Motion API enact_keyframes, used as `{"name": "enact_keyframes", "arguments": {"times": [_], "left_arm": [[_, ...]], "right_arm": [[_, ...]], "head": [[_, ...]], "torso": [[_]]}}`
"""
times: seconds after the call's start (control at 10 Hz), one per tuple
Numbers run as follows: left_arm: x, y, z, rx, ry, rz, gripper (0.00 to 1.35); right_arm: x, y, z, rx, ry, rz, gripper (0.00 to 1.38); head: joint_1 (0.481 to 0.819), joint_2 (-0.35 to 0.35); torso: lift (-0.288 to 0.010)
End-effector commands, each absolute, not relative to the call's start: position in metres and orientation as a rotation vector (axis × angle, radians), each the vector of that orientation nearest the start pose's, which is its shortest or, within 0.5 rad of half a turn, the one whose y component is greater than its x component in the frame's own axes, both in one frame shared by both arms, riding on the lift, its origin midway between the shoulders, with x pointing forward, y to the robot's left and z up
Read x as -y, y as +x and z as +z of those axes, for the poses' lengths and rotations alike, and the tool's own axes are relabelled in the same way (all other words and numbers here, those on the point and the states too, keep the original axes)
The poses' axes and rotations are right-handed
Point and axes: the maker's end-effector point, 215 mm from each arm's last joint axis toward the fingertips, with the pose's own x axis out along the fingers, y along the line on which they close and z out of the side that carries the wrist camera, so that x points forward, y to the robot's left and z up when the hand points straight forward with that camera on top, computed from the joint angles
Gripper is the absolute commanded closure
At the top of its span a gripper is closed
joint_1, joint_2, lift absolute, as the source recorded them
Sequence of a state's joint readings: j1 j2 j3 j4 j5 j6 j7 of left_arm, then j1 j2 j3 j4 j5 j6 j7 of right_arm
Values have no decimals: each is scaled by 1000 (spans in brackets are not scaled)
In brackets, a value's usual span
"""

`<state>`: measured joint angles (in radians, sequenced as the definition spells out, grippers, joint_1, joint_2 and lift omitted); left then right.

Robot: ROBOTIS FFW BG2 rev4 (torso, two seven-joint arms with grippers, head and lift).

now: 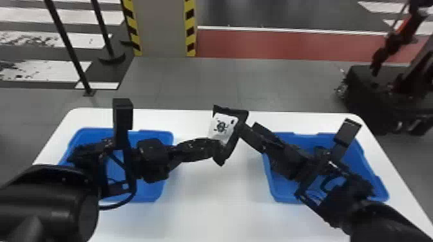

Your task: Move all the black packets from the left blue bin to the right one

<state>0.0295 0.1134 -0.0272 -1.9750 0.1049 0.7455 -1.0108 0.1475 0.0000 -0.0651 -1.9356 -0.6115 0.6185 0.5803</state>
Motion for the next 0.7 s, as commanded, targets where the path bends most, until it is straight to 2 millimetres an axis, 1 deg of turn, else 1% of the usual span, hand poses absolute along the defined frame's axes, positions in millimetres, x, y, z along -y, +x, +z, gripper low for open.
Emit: {"name": "enact_keyframes", "arguments": {"times": [0.0, 0.2, 0.3, 0.4, 0.5, 0.6], "left_arm": [[-48, 458, -327, -365, -179, -1072, 1211], [-47, 457, -332, -371, -201, -1073, 1211], [-47, 459, -331, -369, -199, -1074, 1211], [-45, 460, -333, -370, -203, -1074, 1211], [-44, 461, -331, -367, -203, -1076, 1211], [-42, 460, -333, -372, -206, -1080, 1213]], "right_arm": [[72, 491, -294, -187, 656, 755, 285], [63, 490, -293, -193, 661, 774, 292], [57, 488, -294, -204, 661, 786, 344], [49, 484, -304, -256, 656, 801, 582], [49, 485, -316, -293, 623, 794, 771], [51, 488, -318, -296, 597, 789, 1049]], "head": [[695, -26], [695, -27], [695, -23], [695, -17], [695, -12], [695, -6]], "torso": [[-110], [-110], [-110], [-110], [-110], [-110]]}}
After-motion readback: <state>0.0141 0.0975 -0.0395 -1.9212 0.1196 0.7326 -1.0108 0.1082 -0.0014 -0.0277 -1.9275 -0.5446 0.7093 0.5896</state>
